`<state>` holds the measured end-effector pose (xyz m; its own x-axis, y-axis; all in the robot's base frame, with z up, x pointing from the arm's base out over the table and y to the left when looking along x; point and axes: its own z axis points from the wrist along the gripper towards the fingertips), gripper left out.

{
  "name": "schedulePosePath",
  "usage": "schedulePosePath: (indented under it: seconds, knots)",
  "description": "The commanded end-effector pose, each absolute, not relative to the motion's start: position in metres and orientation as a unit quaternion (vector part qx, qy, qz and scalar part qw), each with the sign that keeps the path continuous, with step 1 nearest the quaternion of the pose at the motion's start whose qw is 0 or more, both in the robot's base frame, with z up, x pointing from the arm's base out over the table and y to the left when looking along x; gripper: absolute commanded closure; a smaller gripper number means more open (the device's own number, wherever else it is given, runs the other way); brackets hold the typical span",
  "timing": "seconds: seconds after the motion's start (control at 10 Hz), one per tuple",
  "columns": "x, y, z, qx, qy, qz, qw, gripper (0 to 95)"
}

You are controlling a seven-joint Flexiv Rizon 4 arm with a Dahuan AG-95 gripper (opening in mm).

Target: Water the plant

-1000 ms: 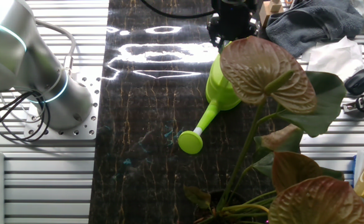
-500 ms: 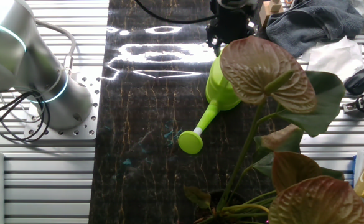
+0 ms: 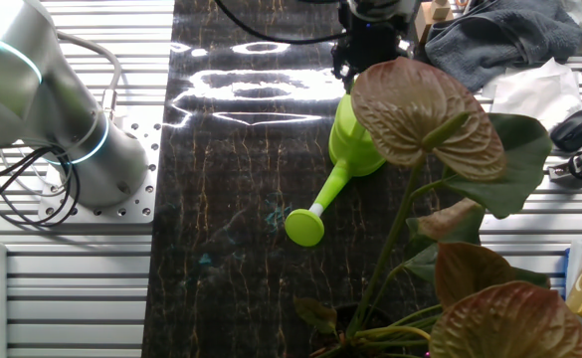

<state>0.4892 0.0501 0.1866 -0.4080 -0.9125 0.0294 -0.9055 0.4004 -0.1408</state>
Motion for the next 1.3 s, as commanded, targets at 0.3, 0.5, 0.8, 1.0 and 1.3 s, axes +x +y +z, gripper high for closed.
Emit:
schedulePosePath:
  seconds: [0.3, 0.5, 0.8, 1.0, 1.3]
  knots:
    - [0.491, 0.049, 0.181, -0.531, 0.845, -0.06, 0.02, 38.0]
    - [0.493, 0.049, 0.177, -0.531, 0.845, -0.06, 0.019, 38.0]
    - [0.494, 0.049, 0.173, -0.531, 0.845, -0.06, 0.019, 57.0]
    - [0.495, 0.049, 0.171, -0.529, 0.847, -0.06, 0.019, 57.0]
    - [0.497, 0.051, 0.166, -0.525, 0.849, -0.061, 0.019, 57.0]
